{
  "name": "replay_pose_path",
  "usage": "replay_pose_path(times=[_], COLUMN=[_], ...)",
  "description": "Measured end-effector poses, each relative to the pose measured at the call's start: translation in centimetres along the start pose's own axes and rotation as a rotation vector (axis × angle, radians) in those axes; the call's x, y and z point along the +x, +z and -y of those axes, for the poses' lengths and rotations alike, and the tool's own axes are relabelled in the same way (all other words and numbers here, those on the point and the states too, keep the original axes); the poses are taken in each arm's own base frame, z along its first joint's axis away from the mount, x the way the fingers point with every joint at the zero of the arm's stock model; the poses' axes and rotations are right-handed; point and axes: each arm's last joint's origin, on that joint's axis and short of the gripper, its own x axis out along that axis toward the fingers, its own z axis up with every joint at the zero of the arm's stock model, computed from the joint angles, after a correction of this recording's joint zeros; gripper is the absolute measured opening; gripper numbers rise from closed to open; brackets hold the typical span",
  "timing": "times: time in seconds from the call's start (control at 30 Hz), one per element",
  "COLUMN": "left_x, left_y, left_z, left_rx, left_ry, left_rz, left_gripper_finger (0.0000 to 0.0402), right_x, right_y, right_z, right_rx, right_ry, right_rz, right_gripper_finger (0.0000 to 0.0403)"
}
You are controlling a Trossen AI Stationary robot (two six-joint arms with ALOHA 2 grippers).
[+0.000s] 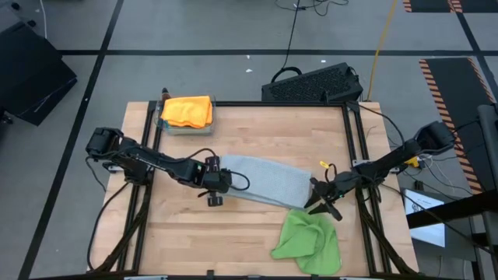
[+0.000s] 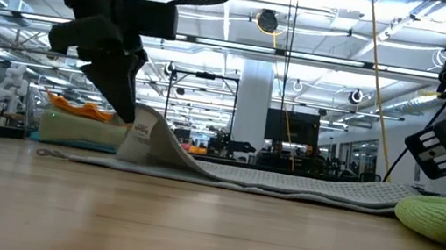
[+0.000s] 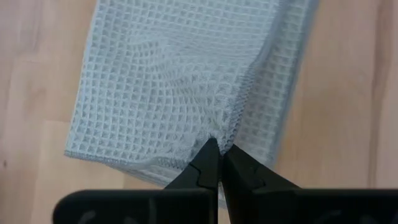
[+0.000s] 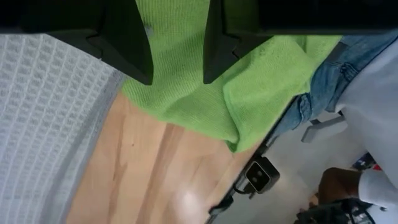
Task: Fold microfiber towels
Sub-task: Fold the gray microfiber cloth
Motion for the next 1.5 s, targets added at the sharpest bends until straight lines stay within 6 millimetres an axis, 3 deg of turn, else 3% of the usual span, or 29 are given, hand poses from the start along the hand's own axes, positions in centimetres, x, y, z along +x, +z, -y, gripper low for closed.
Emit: replay_pose_path(times=[0.43,0.93,1.2,1.5], left_x=[-0.2,-0.5,0.1,-0.4], left_y=[-0.6,-1.4,-3.3,-3.8], left_z=[0.8,1.4,3.0,4.4], left_rx=[0.006,-0.031,-0.088,-0.09], left_ry=[-0.032,-0.02,0.077,0.16], left_rz=[-0.045,-0.099,-0.048,0.031], left_gripper_finger=[0.0014,0.0124,0.0127,0.0128], right_x=[-0.1,-0.1,-0.1,-0.1], right_y=[0.2,0.2,0.2,0.2], right_z=[-0.1,-0.1,-0.1,-0.1], right_rx=[-0.012,-0.012,-0.017,-0.034], right_ry=[0.006,0.005,0.004,0.003], right_rz=[0.017,0.017,0.014,0.014], right_gripper_finger=[0.013,0.013,0.013,0.013])
